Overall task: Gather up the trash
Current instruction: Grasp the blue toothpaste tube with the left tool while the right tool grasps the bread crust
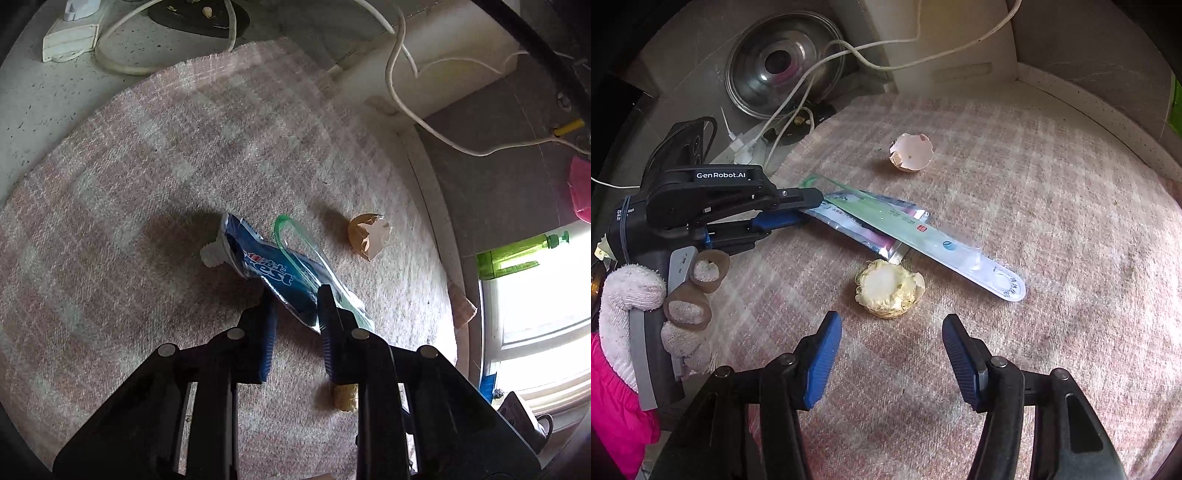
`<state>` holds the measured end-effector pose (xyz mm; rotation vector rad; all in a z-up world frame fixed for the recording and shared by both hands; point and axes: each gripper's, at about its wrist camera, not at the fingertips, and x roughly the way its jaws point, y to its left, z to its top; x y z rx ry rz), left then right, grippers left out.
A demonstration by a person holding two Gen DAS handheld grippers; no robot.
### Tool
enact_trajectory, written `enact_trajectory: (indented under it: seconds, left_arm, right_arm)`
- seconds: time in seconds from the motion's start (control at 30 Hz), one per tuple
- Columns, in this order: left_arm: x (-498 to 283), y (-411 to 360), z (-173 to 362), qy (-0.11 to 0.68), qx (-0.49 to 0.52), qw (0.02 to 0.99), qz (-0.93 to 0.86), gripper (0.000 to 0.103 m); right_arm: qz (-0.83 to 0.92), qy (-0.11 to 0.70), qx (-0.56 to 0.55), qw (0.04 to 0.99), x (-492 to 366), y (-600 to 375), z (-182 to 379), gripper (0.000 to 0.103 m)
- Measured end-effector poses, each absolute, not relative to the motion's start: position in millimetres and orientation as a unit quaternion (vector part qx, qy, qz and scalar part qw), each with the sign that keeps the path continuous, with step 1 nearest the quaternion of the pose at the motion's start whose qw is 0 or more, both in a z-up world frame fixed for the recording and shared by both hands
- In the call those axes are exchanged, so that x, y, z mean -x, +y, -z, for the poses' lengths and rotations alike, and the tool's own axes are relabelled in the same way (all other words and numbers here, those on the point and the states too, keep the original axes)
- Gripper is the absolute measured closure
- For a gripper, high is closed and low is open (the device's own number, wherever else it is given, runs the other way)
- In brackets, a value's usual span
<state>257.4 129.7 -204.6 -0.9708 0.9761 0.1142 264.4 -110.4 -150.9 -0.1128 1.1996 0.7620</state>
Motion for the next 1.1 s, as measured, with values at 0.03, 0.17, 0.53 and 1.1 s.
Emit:
enact_trajectory:
  seconds: [0.03, 0.17, 0.53, 1.1]
  left_arm:
    - [-258, 131, 206, 0.450, 0.452, 0.768, -0.053, 0.083]
    - [-265, 129, 209, 0.451, 0.448, 0.770, -0.056, 0.083]
    - [-257, 136, 194, 0.428, 0.438, 0.789, -0.041, 0.092]
    - [-194, 144, 157, 0.417, 0.384, 0.823, -0.039, 0.097]
  right_arm:
    - [-0.350, 0.551, 0.052, 0.756, -265, -109, 152, 0.043]
    - [-0.351, 0.552, 0.061, 0.754, -268, -101, 156, 0.043]
    - [-0.345, 0.559, 0.075, 0.750, -276, -84, 166, 0.065]
    - [-0.348, 0.546, 0.076, 0.758, -249, -98, 153, 0.103]
